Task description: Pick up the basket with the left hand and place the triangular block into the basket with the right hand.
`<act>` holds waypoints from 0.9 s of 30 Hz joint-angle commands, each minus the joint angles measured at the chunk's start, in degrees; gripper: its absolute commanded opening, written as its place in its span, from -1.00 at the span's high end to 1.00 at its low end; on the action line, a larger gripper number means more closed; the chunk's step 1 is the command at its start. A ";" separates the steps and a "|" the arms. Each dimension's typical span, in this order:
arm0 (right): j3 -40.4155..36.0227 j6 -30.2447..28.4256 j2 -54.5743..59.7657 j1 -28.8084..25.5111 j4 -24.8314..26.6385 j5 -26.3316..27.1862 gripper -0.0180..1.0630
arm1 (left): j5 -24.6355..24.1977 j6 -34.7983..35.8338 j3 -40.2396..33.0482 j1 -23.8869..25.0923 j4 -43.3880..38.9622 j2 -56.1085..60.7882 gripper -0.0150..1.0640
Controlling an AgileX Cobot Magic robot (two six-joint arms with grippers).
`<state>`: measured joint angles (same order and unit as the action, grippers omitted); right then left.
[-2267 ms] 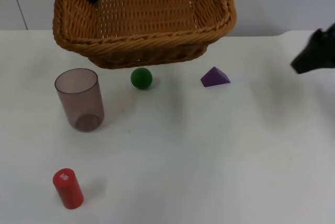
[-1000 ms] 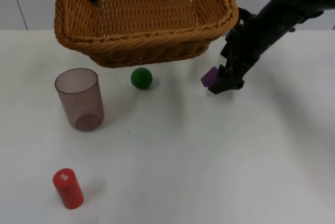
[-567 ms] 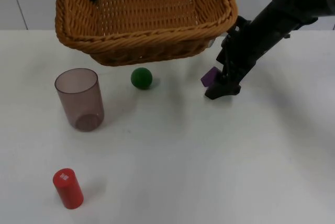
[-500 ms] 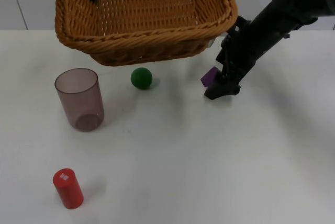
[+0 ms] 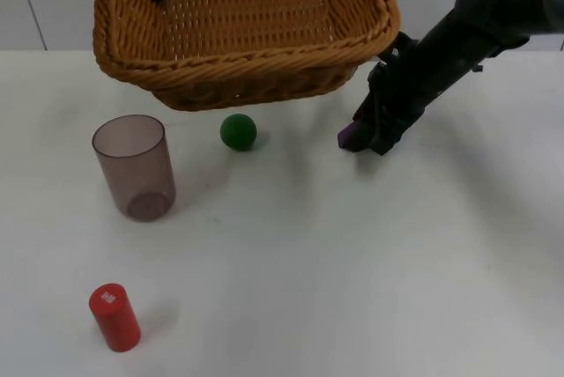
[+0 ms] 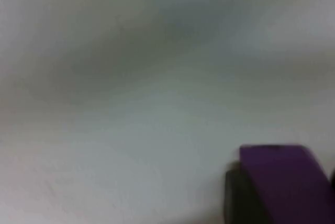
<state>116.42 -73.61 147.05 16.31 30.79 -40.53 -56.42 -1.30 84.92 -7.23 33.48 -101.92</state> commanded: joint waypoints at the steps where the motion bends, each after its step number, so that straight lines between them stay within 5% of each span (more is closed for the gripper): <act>1: 0.01 1.56 0.81 0.35 -3.06 -0.02 0.55 | 0.75 0.36 0.44 -0.12 2.33 0.83 0.98; 9: 0.01 9.66 0.69 0.35 -5.65 -1.65 0.70 | 0.77 0.36 0.44 -0.12 2.48 0.83 0.98; 17: 0.01 40.37 -1.19 0.23 -16.59 -9.81 0.70 | -0.85 0.36 0.44 -0.12 2.77 0.83 0.98; 21: -0.78 47.87 -3.56 0.23 -18.26 -12.65 0.70 | -2.35 0.36 0.44 -0.23 2.77 0.83 0.98; 27: -11.14 59.34 -15.89 0.23 -18.26 -5.40 0.70 | -3.20 0.36 0.44 -0.77 2.31 0.83 0.98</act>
<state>109.19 -18.45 137.62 16.54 12.92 -49.32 -59.47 -1.30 84.92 -7.33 33.93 -101.92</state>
